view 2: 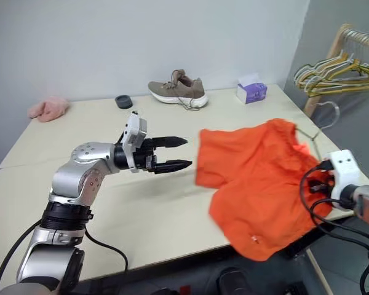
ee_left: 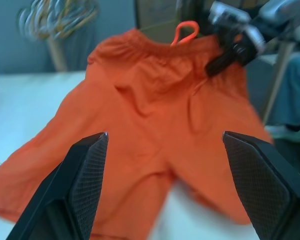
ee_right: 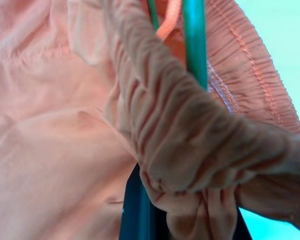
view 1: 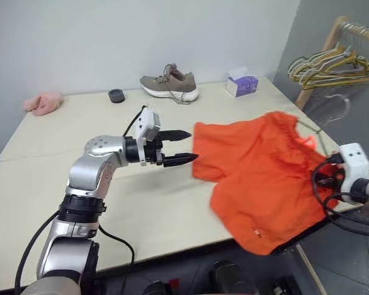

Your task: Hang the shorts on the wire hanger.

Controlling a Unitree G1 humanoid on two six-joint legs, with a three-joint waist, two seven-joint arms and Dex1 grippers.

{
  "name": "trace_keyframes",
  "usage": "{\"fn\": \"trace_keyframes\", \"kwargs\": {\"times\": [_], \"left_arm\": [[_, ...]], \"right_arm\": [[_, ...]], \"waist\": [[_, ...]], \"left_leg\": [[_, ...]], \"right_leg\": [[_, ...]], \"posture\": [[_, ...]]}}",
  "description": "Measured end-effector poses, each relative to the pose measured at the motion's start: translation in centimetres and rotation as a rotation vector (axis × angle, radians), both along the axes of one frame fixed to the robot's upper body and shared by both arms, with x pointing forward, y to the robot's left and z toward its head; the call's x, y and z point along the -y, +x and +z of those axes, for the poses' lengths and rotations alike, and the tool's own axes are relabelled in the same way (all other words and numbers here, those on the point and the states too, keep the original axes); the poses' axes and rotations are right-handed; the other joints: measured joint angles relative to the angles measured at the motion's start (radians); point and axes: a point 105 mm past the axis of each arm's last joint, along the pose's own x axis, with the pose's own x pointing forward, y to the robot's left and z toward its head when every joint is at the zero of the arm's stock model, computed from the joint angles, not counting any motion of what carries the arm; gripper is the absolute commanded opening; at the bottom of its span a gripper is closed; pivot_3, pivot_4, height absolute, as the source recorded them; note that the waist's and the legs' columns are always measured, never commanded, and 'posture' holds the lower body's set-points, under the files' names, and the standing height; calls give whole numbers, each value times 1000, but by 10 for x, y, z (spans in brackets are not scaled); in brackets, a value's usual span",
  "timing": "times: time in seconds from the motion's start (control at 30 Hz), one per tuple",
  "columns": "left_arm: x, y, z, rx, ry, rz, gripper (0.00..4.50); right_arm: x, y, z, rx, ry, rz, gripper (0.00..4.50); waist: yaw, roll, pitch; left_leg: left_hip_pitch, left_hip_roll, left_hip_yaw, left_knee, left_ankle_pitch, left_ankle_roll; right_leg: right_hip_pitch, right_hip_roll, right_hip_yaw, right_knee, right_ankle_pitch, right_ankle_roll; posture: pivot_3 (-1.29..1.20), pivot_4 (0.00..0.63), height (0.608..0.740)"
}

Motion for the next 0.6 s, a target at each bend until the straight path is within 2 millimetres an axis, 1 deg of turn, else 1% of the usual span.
{"fn": "trace_keyframes", "kwargs": {"times": [0.03,0.13,0.17,0.2,0.3,0.4,0.47,0.53,0.6], "left_arm": [[8,-3,8,7,-32,-22,3853],[22,-10,19,18,-92,-62,4411],[25,-11,20,19,-105,-66,4461],[28,-13,22,27,-118,-70,4461],[42,-17,33,83,-197,-69,4461],[48,-20,43,139,-243,-55,4461],[51,-21,46,155,-262,-49,4461],[55,-21,47,169,-275,-44,4461],[64,-25,46,172,-279,-63,4461]], "right_arm": [[6,-2,2,8,-1,-35,0],[15,-4,3,18,2,-101,0],[18,-5,3,20,-5,-125,0],[23,-6,3,22,-16,-153,0],[49,-13,0,22,-78,-290,0],[73,-19,5,44,-119,-423,0],[85,-21,11,71,-130,-491,0],[94,-17,19,104,-138,-542,0],[108,-13,35,160,-149,-609,0]], "waist": [[-5,0,0],[-25,1,0],[-29,2,0],[-34,3,1],[-38,3,1],[-41,4,1],[-43,5,2],[-47,6,2],[-51,11,4]], "left_leg": [[0,0,0,0,0,0],[1,2,0,-2,0,0],[1,3,0,-2,0,0],[1,3,0,-2,0,0],[0,2,1,-2,0,0],[1,2,2,-2,-1,1],[1,2,2,-2,-1,1],[1,2,3,-2,-1,2],[1,1,5,-2,-2,3]], "right_leg": [[0,1,0,0,0,0],[0,3,1,-1,0,0],[0,4,1,-1,0,0],[0,4,1,-1,0,0],[1,3,1,-4,0,0],[2,3,2,-6,0,0],[2,3,3,-7,0,0],[2,3,3,-8,0,0],[3,3,3,-9,0,0]], "posture": [[-397,73,740],[-403,75,740],[-402,75,740],[-402,75,740],[-403,77,740],[-404,81,740],[-407,83,740],[-405,85,740],[-405,85,740]]}}
